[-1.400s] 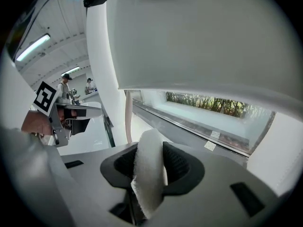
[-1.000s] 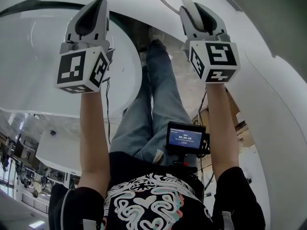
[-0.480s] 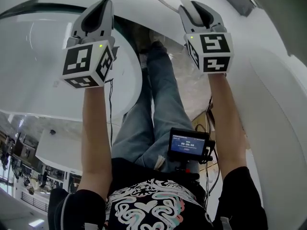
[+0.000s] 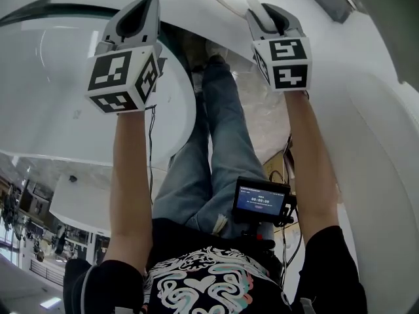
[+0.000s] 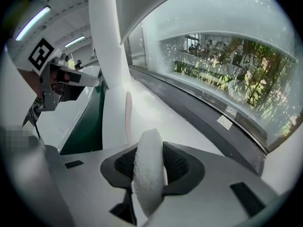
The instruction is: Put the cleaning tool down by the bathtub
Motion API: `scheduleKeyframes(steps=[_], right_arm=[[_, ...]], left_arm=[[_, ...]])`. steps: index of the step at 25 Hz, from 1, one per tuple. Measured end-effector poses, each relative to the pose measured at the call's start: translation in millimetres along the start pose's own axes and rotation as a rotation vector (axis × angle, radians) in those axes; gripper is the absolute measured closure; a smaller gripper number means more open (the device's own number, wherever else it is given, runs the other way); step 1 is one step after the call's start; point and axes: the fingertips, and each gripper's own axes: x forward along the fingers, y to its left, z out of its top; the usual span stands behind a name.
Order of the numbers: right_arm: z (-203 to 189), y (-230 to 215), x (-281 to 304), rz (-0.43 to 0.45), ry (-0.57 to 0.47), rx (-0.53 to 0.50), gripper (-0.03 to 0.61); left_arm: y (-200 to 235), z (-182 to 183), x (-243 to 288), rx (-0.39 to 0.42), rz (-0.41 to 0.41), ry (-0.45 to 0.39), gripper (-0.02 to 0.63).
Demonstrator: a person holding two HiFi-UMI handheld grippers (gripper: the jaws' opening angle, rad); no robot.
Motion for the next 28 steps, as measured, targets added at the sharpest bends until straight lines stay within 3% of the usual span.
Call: scheduleKeyframes(steps=[14, 28], right_arm=[[-19, 6, 25, -0.019, 0.125, -0.110, 0.433], [-20, 8, 31, -0.036, 0.163, -0.117, 0.433]], left_arm=[[3, -18, 7, -0.017, 0.015, 0.040, 0.597], [4, -37, 13, 0.007, 0.021, 0.082, 0.597]])
